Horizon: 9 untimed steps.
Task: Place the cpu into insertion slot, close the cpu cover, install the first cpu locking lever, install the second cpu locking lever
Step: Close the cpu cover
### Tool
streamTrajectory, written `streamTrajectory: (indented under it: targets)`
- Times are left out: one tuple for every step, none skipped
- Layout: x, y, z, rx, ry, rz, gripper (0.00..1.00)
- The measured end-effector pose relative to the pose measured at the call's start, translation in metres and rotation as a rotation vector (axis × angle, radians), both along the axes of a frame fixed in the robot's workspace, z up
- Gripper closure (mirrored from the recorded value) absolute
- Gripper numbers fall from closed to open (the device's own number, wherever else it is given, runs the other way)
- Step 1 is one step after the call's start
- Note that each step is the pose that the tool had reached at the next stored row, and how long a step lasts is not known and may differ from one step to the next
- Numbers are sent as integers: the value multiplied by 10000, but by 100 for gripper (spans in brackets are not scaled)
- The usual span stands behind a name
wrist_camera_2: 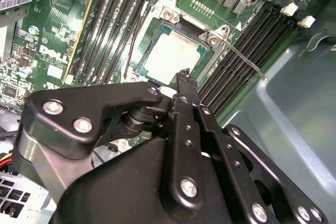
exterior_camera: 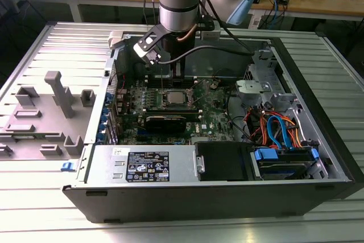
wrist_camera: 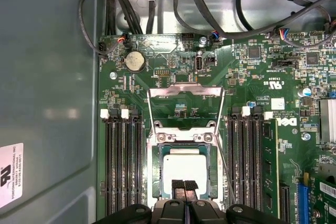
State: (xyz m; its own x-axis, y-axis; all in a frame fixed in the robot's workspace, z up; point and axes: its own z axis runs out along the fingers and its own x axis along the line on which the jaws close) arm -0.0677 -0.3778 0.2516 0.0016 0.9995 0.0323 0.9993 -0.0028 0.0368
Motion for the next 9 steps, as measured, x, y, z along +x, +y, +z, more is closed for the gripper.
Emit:
streamTrajectory:
  targets:
    - [0,0,0,7,-1,0,89]
    - [0,0,0,11,-1,0,89]
    - [0,0,0,13,-1,0,89]
    - [0,0,0,14,-1,0,89]
    - [0,0,1,15,-2,0,89]
    - [1,0,1,14,-1,0,89]
    - [1,0,2,14,-1,0,89]
    - [1,0,2,15,-1,0,89]
    - [0,-1,7,11,2,0,89]
